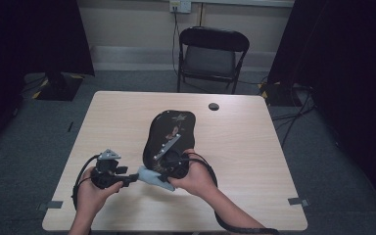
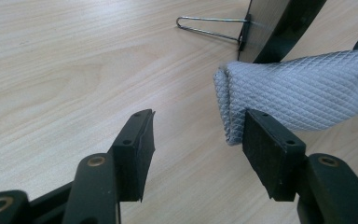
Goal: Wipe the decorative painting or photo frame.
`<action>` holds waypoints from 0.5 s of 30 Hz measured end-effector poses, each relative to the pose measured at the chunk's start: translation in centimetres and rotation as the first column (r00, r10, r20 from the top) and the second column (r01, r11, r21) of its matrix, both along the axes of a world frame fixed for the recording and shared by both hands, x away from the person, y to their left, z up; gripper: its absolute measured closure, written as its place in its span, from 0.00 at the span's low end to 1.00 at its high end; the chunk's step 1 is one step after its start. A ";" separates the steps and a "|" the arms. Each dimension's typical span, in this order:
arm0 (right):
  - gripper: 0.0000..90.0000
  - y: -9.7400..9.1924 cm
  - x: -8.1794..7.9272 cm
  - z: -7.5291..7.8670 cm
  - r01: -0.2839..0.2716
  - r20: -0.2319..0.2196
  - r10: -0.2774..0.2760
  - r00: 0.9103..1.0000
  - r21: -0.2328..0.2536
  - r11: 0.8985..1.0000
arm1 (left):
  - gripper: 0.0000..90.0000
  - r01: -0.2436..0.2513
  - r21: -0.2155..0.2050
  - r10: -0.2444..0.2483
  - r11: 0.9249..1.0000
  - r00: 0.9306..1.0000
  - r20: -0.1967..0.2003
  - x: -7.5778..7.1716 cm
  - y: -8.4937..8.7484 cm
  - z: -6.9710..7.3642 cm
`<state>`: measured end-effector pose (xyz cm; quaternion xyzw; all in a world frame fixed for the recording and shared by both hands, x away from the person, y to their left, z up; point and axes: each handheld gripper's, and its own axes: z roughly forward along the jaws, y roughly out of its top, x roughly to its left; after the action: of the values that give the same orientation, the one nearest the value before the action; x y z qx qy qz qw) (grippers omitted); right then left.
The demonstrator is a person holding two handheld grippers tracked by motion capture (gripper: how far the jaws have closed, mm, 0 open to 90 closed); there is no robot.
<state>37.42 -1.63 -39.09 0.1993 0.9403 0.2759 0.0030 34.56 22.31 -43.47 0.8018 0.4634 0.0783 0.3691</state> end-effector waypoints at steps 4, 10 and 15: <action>0.91 0.5 -0.1 0.1 -0.009 -0.002 0.009 1.000 0.005 1.000 | 0.48 -0.010 0.002 0.010 1.000 1.000 0.002 0.0 0.2 0.0; 0.91 0.9 -0.3 0.7 -0.020 0.006 0.020 1.000 0.018 1.000 | 0.48 -0.013 -0.008 0.013 1.000 1.000 0.003 0.0 0.3 0.0; 0.91 1.1 -0.5 1.4 -0.029 0.019 0.028 0.999 0.017 0.999 | 0.48 -0.007 -0.004 0.007 1.000 1.000 0.000 0.0 0.3 0.1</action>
<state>36.87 -0.49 -37.66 0.1834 0.9405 0.2860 0.0060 34.53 22.65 -43.42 0.7994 0.4664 0.0784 0.3705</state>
